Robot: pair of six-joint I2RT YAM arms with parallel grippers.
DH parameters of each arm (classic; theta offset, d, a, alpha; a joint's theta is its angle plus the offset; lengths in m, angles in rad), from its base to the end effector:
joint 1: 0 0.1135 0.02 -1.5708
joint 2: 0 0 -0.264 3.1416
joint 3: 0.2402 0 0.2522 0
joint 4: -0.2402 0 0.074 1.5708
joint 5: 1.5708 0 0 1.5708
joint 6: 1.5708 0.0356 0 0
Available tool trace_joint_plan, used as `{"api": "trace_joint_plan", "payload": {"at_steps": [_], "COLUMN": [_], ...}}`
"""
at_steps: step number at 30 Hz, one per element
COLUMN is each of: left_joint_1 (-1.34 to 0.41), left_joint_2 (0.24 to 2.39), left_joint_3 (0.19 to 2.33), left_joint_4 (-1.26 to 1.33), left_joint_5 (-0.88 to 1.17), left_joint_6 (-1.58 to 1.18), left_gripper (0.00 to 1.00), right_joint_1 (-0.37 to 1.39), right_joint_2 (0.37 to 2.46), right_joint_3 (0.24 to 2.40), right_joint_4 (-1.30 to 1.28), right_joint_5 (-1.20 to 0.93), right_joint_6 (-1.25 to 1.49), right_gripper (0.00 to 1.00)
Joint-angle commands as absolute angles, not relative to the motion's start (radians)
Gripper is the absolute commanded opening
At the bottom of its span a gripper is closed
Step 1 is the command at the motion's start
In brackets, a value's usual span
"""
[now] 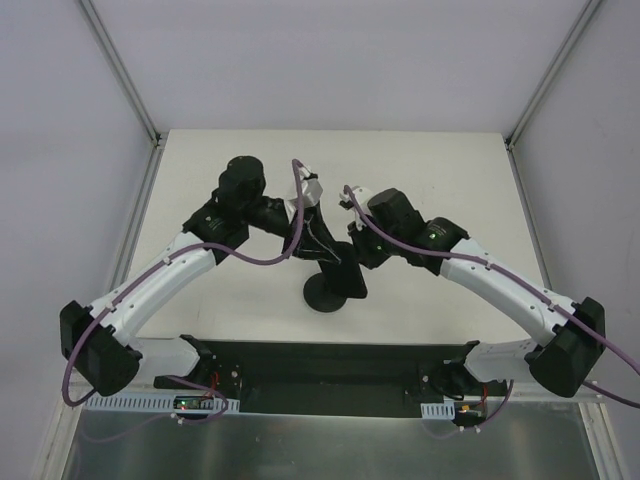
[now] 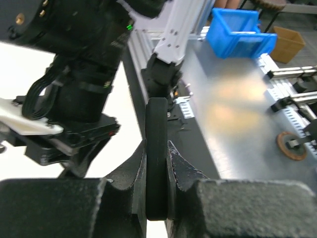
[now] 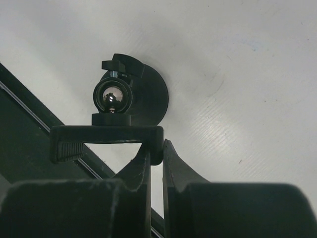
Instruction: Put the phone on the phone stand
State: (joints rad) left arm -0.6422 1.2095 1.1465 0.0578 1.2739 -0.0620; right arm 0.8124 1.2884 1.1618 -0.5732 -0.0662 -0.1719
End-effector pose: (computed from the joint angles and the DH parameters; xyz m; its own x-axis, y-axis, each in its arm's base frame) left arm 0.1873 -0.1826 0.4045 -0.0625 0.0241 -0.9978 0.9389 -0.3376 -0.0669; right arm 0.1914 0.2055 0.3251 -0.3066 -0.5718 -0.7610 -0.8237 0.5600 -0.0889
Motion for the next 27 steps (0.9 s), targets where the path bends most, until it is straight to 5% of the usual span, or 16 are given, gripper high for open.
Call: {"api": "trace_joint_plan", "payload": {"at_steps": [1,27], "left_joint_1": [-0.646,-0.700], "left_joint_2": [1.285,1.468], "left_joint_3": [1.235,1.295], "left_joint_4": [0.005,-0.153], "left_joint_5": [1.259,1.132], "left_joint_6": [0.173,0.475], "left_gripper": [0.00,0.00], "right_joint_1": [0.792,0.761], "right_joint_2": [1.299,1.328], "right_joint_3": [1.259,1.307], "right_joint_4": [-0.480,-0.532], "right_joint_5": [-0.161,-0.304], "right_joint_6": [-0.239,-0.342], "right_gripper": [0.01,0.00]}}
